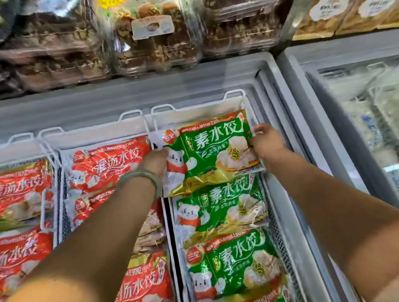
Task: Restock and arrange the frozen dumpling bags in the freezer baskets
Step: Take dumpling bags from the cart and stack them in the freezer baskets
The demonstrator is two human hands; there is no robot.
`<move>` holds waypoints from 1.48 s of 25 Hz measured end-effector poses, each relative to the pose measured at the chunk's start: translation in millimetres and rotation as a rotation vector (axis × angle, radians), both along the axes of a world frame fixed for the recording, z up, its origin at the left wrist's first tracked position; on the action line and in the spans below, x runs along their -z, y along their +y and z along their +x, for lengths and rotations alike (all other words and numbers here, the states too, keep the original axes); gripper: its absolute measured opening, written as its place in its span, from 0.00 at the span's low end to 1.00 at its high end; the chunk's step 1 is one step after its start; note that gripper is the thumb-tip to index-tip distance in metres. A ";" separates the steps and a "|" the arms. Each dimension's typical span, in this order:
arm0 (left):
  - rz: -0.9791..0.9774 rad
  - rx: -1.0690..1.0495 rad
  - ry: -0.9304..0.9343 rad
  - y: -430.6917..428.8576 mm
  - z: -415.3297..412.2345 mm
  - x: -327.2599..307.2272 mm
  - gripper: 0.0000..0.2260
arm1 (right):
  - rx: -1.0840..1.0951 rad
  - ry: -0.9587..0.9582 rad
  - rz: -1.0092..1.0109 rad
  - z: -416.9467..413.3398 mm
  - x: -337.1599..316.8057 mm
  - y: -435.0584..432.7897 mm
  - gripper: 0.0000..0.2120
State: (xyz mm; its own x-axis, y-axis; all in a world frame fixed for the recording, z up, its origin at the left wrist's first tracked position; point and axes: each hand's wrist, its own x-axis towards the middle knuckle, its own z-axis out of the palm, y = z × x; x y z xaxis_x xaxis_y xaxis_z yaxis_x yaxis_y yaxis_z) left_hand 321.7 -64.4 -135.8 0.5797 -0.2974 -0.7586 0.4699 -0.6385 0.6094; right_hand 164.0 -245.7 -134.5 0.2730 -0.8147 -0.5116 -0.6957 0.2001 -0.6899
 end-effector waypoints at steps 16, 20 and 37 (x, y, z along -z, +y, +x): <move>-0.014 -0.099 0.118 51.2 -42.8 -22.6 0.07 | -0.059 0.010 0.272 -76.2 -3.1 53.8 0.07; -0.047 -0.016 0.172 77.0 -74.4 -56.0 0.17 | -0.128 0.013 0.283 -106.1 -40.5 81.4 0.13; -0.129 0.322 0.127 198.8 -203.7 -150.9 0.09 | -0.094 -0.114 0.335 -273.3 -131.1 271.9 0.07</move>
